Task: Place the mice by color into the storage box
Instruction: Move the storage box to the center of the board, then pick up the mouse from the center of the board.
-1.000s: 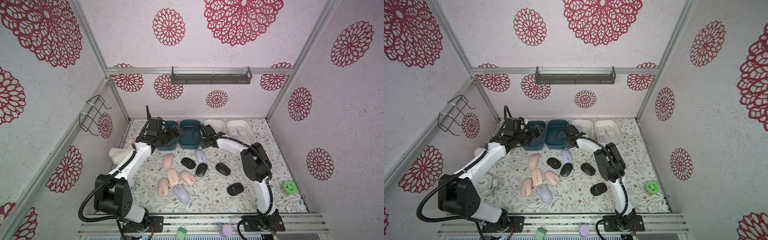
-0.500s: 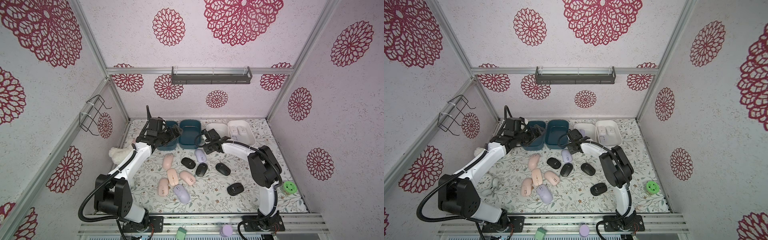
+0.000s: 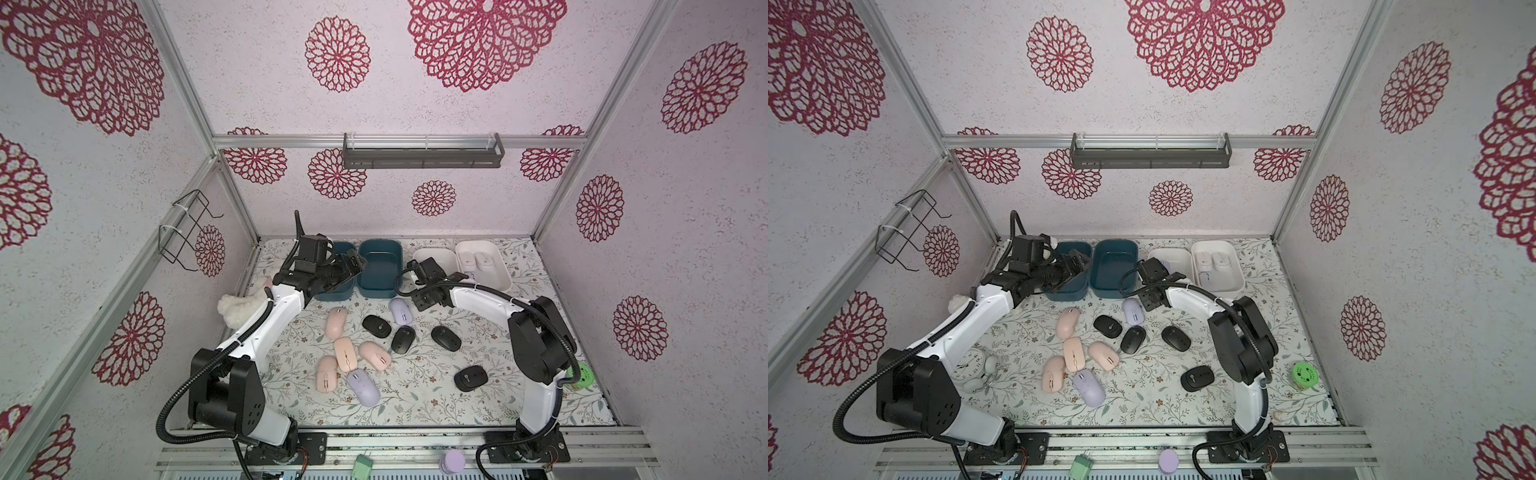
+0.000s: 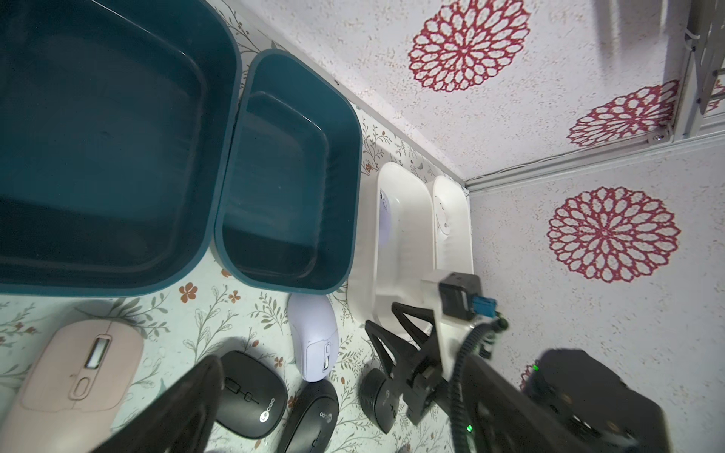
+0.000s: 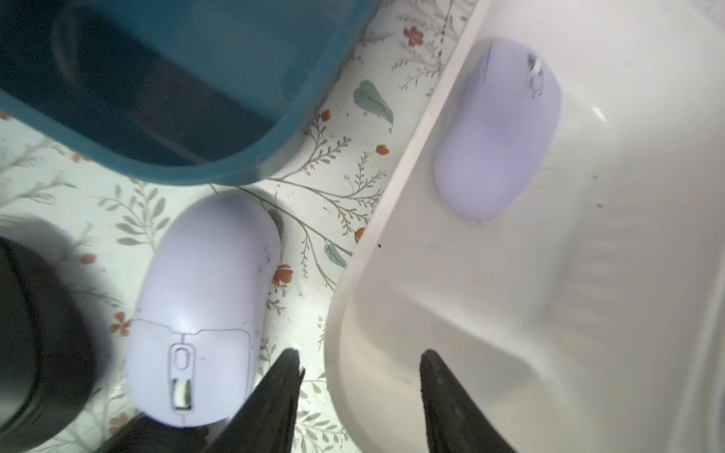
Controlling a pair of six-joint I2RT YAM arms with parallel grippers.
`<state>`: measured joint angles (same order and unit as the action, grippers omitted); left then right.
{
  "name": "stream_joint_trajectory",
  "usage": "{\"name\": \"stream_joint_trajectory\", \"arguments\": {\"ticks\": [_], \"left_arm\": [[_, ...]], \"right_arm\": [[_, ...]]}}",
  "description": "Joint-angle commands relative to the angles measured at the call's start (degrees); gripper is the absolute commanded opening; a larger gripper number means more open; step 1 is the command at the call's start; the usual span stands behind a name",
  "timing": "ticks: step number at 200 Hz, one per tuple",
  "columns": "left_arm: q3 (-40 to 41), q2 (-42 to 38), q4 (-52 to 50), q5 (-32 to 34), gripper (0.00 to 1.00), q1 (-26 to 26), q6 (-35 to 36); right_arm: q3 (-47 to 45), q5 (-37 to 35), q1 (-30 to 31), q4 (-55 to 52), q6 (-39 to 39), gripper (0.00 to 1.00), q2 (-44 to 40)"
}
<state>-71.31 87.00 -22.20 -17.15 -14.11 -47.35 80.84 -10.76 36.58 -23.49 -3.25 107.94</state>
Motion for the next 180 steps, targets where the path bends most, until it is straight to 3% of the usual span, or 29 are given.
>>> {"name": "stream_joint_trajectory", "arguments": {"ticks": [1, 62, 105, 128, 180], "left_arm": [[-1.56, -2.68, -0.95, 3.25, 0.97, 1.47, 0.67], [0.81, -8.25, -1.50, 13.10, 0.97, 9.29, -1.59], [1.66, -8.88, 0.26, 9.57, 0.97, 13.49, -2.91], [1.71, -8.30, 0.73, 8.43, 0.97, 13.75, -3.27], [1.78, -7.56, 1.22, 7.17, 0.97, 13.85, -3.27]], "right_arm": [[0.87, -1.97, 3.25, -2.16, -5.23, 0.53, -5.54], [-6.31, -1.29, 22.45, -5.46, -18.57, 0.61, -10.11], [-2.53, -0.02, 34.41, -6.74, -20.87, 0.69, -4.20], [-0.37, 3.39, 36.66, -6.29, -20.81, 0.73, -0.20], [2.48, 3.66, 38.05, -7.42, -21.10, 0.75, 6.04]]}}
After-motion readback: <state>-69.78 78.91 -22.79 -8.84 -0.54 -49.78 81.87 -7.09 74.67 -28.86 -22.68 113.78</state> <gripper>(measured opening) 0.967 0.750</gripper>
